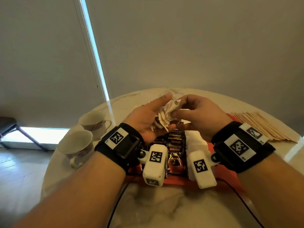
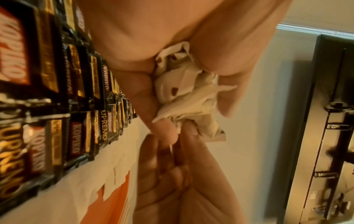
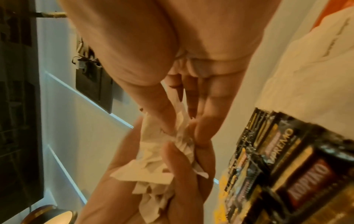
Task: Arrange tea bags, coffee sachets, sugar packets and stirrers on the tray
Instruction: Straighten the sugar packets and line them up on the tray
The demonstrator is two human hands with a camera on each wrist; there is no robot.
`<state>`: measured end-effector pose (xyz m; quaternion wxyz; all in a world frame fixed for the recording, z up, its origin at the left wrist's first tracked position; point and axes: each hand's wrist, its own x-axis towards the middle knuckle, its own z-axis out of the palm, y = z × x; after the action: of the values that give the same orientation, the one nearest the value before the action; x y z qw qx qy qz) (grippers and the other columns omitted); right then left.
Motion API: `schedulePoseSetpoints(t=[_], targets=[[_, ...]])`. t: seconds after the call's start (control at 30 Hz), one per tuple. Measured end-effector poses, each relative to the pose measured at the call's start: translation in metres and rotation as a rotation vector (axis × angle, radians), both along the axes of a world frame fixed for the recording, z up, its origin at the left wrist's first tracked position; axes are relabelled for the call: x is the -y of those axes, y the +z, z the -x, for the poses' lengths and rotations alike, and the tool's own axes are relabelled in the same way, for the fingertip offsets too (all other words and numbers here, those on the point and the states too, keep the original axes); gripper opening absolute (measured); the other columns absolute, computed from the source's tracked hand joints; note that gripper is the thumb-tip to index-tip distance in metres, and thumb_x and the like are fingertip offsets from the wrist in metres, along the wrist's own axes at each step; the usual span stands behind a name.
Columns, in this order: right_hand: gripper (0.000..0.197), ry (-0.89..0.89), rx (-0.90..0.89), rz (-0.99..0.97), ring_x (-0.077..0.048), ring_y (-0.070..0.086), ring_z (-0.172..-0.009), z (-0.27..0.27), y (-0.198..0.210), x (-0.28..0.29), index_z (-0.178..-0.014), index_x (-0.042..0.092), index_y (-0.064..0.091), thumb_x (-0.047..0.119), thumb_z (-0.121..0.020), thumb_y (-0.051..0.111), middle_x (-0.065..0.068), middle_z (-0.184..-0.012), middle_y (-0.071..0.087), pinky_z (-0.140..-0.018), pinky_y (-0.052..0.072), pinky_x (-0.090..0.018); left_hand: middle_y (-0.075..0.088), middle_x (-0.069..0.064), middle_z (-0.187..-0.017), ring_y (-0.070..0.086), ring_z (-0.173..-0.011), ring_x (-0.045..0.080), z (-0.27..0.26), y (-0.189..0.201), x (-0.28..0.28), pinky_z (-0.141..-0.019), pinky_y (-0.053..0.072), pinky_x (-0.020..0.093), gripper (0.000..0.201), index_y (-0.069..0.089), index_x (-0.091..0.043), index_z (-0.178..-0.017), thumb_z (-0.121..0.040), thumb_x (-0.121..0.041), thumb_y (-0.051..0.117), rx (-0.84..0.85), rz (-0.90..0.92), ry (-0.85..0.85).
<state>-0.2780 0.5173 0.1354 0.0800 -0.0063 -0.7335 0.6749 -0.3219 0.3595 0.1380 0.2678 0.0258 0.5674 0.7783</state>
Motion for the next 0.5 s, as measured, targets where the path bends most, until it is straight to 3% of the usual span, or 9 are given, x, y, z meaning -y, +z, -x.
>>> schedulePoseSetpoints(t=[0.07, 0.17, 0.3, 0.4, 0.5], targets=[[0.021, -0.036, 0.005, -0.041, -0.026, 0.075, -0.09, 0.004, -0.007, -0.002, -0.104, 0.006, 0.07, 0.002, -0.084, 0.078, -0.016, -0.112, 0.072, -0.074, 0.064, -0.039, 0.073, 0.015, -0.109, 0.072, -0.094, 0.026, 0.005, -0.005, 0.0, -0.062, 0.062, 0.032, 0.063, 0.07, -0.004, -0.128, -0.073, -0.031, 0.084, -0.018, 0.009, -0.032], [0.031, -0.053, -0.004, 0.047, -0.024, 0.074, -0.086, 0.006, -0.014, -0.004, -0.107, 0.009, 0.068, -0.004, -0.081, 0.078, -0.019, -0.116, 0.069, -0.069, 0.062, -0.033, 0.069, 0.019, -0.111, 0.069, -0.086, 0.026, 0.01, -0.012, 0.001, -0.057, 0.06, 0.029, 0.048, 0.068, 0.001, -0.127, -0.084, -0.018, 0.078, -0.015, -0.01, -0.038], [0.034, -0.028, -0.045, 0.237, -0.028, 0.072, -0.086, 0.0, -0.019, 0.0, -0.109, 0.011, 0.06, -0.006, -0.083, 0.074, -0.015, -0.101, 0.069, -0.065, 0.06, -0.034, 0.071, 0.015, -0.097, 0.068, -0.071, 0.022, 0.01, -0.018, 0.006, -0.05, 0.057, 0.026, 0.021, 0.071, -0.005, -0.113, -0.097, -0.019, 0.067, 0.017, -0.071, -0.06], [0.02, -0.028, -0.053, 0.269, -0.026, 0.073, -0.081, -0.007, -0.022, 0.002, -0.103, 0.008, 0.062, 0.002, -0.087, 0.073, -0.011, -0.092, 0.074, -0.063, 0.06, -0.031, 0.074, 0.013, -0.095, 0.07, -0.069, 0.021, 0.006, -0.021, 0.011, -0.048, 0.057, 0.026, 0.025, 0.07, -0.006, -0.118, -0.099, -0.022, 0.066, 0.015, -0.096, -0.075], [0.01, -0.067, -0.043, 0.285, -0.023, 0.073, -0.08, -0.009, -0.023, -0.001, -0.1, 0.009, 0.066, 0.01, -0.091, 0.071, -0.013, -0.095, 0.076, -0.063, 0.06, -0.031, 0.076, 0.016, -0.105, 0.071, -0.077, 0.023, 0.003, -0.02, 0.011, -0.049, 0.058, 0.025, 0.026, 0.07, -0.007, -0.117, -0.098, -0.026, 0.066, 0.013, -0.103, -0.061]])
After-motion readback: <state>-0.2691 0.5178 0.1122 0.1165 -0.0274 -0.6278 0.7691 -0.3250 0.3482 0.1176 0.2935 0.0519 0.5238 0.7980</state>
